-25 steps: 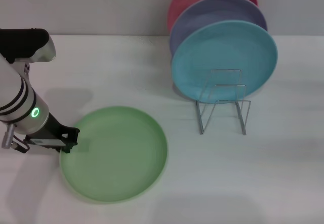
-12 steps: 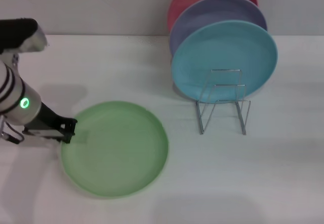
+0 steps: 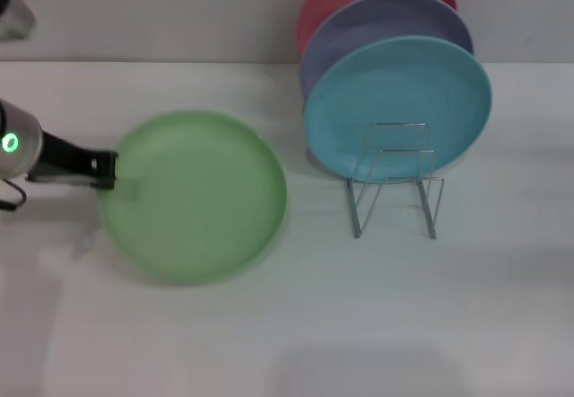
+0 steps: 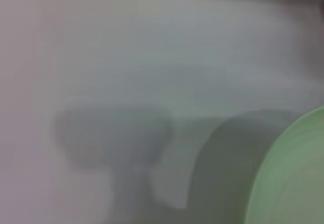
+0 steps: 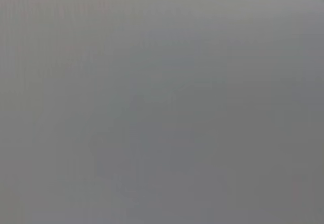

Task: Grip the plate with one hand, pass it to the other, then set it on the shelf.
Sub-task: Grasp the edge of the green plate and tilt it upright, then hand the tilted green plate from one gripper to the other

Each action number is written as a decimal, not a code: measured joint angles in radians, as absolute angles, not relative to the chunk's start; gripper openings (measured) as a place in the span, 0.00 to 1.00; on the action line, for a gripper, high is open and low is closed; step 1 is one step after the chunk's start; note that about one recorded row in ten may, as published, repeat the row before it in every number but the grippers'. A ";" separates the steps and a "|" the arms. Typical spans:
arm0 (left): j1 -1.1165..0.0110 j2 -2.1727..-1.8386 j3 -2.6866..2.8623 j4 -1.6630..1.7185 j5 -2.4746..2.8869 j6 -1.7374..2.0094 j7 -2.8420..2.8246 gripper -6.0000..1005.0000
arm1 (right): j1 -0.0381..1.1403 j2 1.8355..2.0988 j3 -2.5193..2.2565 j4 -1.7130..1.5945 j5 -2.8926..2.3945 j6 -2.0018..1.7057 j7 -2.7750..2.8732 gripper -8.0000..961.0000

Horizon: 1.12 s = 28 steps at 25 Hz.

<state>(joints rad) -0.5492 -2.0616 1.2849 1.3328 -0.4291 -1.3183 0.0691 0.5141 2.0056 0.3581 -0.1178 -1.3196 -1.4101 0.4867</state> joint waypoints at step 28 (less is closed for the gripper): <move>0.002 -2.060 1.749 1.347 -0.522 0.173 0.132 0.04 | 0.514 2.067 0.356 -0.144 -1.326 -1.395 0.408 0.58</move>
